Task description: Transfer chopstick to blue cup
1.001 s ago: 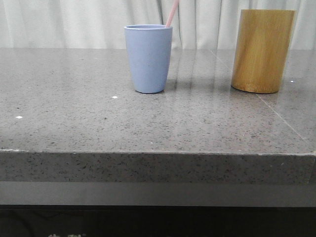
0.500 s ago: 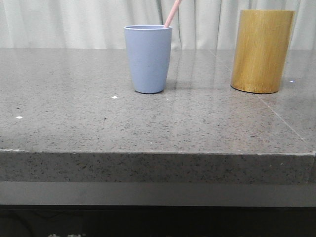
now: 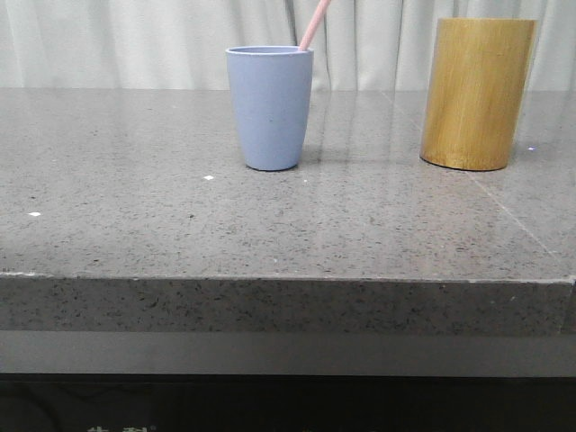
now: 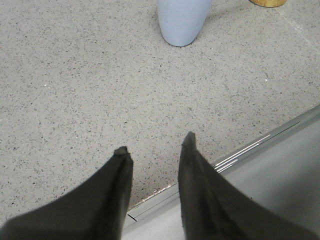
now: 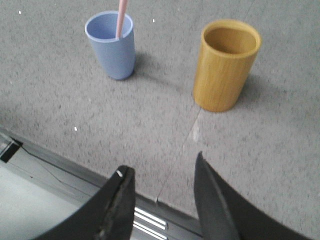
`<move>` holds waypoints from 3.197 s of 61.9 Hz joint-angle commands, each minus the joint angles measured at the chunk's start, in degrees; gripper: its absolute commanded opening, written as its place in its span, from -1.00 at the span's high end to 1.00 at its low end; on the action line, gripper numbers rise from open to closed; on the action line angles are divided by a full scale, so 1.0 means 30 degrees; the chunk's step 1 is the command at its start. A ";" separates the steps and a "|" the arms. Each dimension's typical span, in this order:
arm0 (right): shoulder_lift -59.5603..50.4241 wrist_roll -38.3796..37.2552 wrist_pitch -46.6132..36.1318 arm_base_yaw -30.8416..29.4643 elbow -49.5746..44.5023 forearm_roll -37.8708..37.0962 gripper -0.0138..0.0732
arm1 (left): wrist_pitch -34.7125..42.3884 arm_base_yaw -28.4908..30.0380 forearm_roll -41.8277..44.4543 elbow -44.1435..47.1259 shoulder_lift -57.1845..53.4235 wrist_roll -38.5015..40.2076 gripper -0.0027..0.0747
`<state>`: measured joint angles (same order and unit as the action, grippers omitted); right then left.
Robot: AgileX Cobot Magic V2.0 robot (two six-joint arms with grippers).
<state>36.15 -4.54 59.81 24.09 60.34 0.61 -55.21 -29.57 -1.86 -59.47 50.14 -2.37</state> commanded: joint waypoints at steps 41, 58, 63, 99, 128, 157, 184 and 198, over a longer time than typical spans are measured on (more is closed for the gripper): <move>-0.1859 -0.0008 -0.2091 -0.0047 -0.1750 -0.0205 0.84 | 0.1655 0.0061 -0.0216 -0.0442 -0.0180 0.0139 0.98; -0.1859 -0.0008 -0.2091 -0.0047 -0.1750 -0.0205 0.84 | 0.1655 0.0061 -0.0216 -0.0442 -0.0180 0.0139 0.98; -0.1859 -0.0008 -0.2091 -0.0047 -0.1750 -0.0205 0.84 | 0.1655 0.0061 -0.0216 -0.0442 -0.0180 0.0139 0.98; -0.1859 -0.0008 -0.2091 -0.0047 -0.1750 -0.0205 0.84 | 1.5734 0.6076 -0.0184 1.2900 -1.0861 -0.0548 0.98; -0.1859 -0.0008 -0.2115 -0.0047 -0.1750 -0.0205 0.84 | 2.0165 0.8355 -0.1450 2.0145 -1.7293 -0.0548 0.98; -0.1859 -0.0008 -0.2109 -0.0047 -0.1750 -0.0205 0.84 | 2.0099 0.8503 -0.1450 2.0145 -1.7217 -0.0548 0.98; -0.1859 -0.0008 -0.2109 -0.0047 -0.1750 -0.0205 0.84 | 2.0099 0.8503 -0.1450 2.0145 -1.7217 -0.0548 0.98; -0.2732 0.0162 -0.3274 -0.0841 -0.2631 -0.1370 0.84 | 2.0099 0.8503 -0.1450 2.0145 -1.7217 -0.0548 0.98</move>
<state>29.36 -4.54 56.26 23.56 52.77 -0.97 0.43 -4.24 -5.62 0.21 -0.24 -4.04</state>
